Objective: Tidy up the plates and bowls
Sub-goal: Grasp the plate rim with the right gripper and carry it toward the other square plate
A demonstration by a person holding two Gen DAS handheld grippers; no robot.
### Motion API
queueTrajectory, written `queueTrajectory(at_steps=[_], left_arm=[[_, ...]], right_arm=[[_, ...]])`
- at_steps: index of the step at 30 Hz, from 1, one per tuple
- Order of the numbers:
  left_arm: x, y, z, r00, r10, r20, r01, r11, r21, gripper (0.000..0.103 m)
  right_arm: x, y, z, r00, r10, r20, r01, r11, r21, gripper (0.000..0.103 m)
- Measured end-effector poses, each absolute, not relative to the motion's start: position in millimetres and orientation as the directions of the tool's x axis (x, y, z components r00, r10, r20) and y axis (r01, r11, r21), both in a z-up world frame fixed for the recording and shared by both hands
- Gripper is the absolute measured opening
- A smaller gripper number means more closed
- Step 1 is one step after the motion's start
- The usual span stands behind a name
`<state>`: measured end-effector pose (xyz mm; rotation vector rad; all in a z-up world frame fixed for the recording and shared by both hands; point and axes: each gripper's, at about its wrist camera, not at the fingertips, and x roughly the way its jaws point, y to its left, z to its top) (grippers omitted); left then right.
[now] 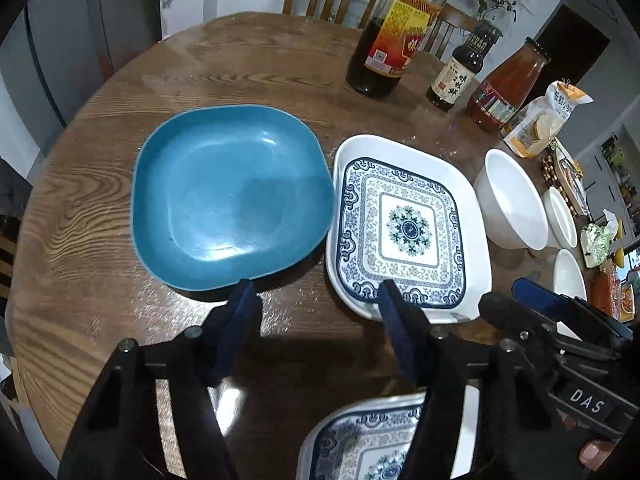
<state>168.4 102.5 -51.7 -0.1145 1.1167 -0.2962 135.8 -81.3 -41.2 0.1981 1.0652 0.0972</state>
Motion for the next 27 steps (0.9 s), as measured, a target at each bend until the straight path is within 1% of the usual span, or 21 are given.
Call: queueTrajectory(at_steps=[3,5,11,12,13,16,20,27], left_arm=[[176,97,-59,0.379,-0.291,-0.878,0.189,0.954,-0.234,0.049],[178,94,-62,0.372,-0.29,-0.882,0.194,0.953,-0.231,0.047],[187,83,-68,0.357,-0.298,-0.885,0.212,0.949,-0.234,0.034],[190,82,-68,0.351,-0.308,-0.884,0.217,0.945,-0.244,0.027],[192,81,-68,0.337,-0.319,-0.886,0.223,0.941,-0.254,0.022],[192,77,-68,0.339,-0.292,-0.894,0.25,0.944,-0.214,0.011],[194,84,-66,0.319,-0.309,-0.896,0.244,0.94,-0.237,0.011],[178,92,-65,0.296,-0.314,-0.902,0.272,0.933,-0.236,0.011]], right_arm=[[139,-83,-46,0.466,0.171,-0.868,0.025,0.978,0.207,0.06],[142,-83,-49,0.458,0.162,-0.874,0.024,0.981,0.194,0.06],[151,-84,-53,0.442,0.139,-0.886,0.028,0.985,0.168,0.06],[152,-84,-53,0.44,0.141,-0.887,0.027,0.985,0.17,0.06],[152,-84,-53,0.44,0.143,-0.887,0.025,0.985,0.171,0.06],[152,-85,-52,0.442,0.143,-0.886,0.024,0.985,0.17,0.06],[150,-87,-51,0.44,0.16,-0.884,0.02,0.982,0.188,0.06],[145,-89,-49,0.44,0.196,-0.876,0.013,0.974,0.225,0.06]])
